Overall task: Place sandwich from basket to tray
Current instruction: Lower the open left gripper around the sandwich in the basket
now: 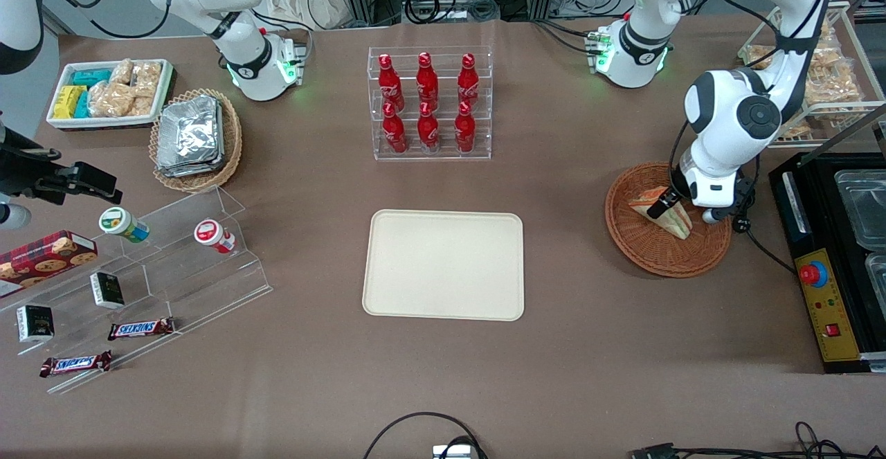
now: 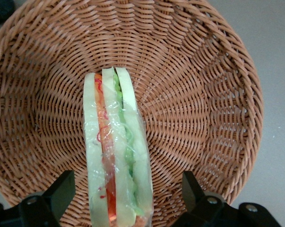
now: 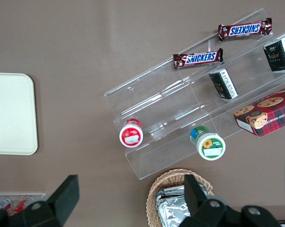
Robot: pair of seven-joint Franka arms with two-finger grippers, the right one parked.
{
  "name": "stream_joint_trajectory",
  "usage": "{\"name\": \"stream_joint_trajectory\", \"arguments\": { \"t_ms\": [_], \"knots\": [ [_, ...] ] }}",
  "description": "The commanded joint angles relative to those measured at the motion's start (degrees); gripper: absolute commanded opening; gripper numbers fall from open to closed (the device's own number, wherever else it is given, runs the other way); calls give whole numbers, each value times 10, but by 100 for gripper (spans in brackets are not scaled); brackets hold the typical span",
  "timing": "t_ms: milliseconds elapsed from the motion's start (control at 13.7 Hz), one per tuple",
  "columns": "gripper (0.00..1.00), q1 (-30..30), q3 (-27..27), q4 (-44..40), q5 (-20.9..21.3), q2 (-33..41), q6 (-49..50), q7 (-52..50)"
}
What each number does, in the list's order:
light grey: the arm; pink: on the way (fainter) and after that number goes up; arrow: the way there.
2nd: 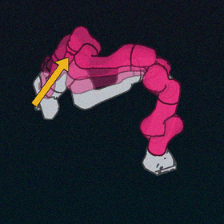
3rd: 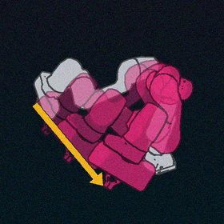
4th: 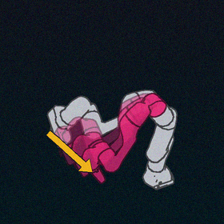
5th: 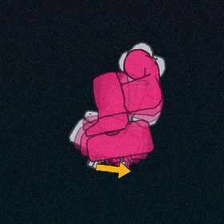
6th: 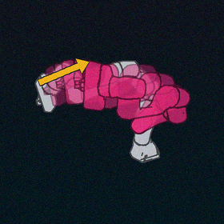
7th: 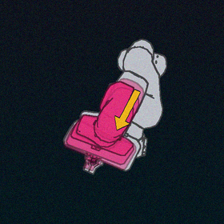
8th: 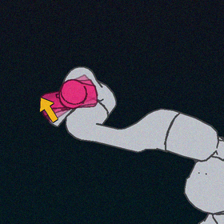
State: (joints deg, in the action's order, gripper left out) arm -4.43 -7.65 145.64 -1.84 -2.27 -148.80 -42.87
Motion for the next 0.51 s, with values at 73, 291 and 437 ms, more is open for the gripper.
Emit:
{"name": "stream_joint_trajectory", "arguments": {
  "t_ms": [73,291,437],
  "knots": [
    [100,6,2,16,11,-19,-40,-16],
    [91,5,3,16,30,-25,-40,-16],
    [51,4,3,15,31,-30,-41,-15]
  ]
}}
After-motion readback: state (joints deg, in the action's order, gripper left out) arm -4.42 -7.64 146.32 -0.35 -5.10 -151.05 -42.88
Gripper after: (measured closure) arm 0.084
